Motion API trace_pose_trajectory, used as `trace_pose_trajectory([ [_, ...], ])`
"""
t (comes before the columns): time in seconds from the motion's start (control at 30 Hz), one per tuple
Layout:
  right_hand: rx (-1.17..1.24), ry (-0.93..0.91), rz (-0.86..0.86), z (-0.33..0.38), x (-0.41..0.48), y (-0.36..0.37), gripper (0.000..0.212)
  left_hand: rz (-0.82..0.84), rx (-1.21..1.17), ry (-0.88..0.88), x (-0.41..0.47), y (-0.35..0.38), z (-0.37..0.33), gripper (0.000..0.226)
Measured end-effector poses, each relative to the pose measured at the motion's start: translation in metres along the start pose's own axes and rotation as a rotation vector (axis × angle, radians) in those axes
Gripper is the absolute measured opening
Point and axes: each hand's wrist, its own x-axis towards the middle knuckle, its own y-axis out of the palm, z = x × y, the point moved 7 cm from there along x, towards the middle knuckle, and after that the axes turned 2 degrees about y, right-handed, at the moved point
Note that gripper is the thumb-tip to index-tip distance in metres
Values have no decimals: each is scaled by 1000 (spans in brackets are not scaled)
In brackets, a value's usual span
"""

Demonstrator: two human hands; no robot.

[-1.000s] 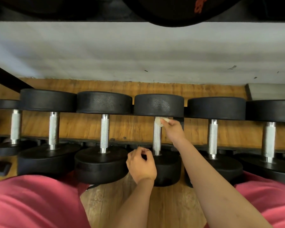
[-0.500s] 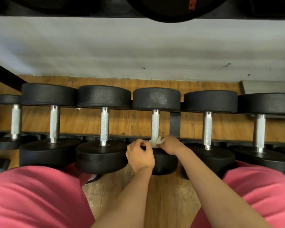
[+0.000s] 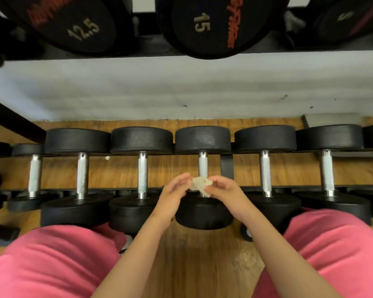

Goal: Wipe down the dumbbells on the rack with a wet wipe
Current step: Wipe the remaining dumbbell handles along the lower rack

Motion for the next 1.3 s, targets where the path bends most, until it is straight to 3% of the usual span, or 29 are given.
trace_pose_trajectory([
  [0.13,39,-39,27,6,0,10,22,73,29,21,-9,9,-7,16],
  [0.23,10,-84,-48,0,3,10,28,-14,19,11,-7,6,-2,7],
  [0.37,-483,-214,-387,-20,-1,-6,18,-204,-10,-42,11,-14,10,5],
  [0.6,-1028,-306,-554,-48,3,17,45,-313,213,-47,69,-25,12,7],
  [0.77,-1111,-387,-590,-50,5,18,39,-404,445,67,103,-21,-3,14],
  [1.0,-1045,-463,-616,-49,2,16,35,-274,-124,-52,113,11,20,15],
  [1.17,-1034,-460,-599,-49,3,17,35,-373,-42,81,107,18,13,10],
  [1.3,-1006,-467,-605,-49,1,16,35,-503,-153,22,105,28,16,19],
])
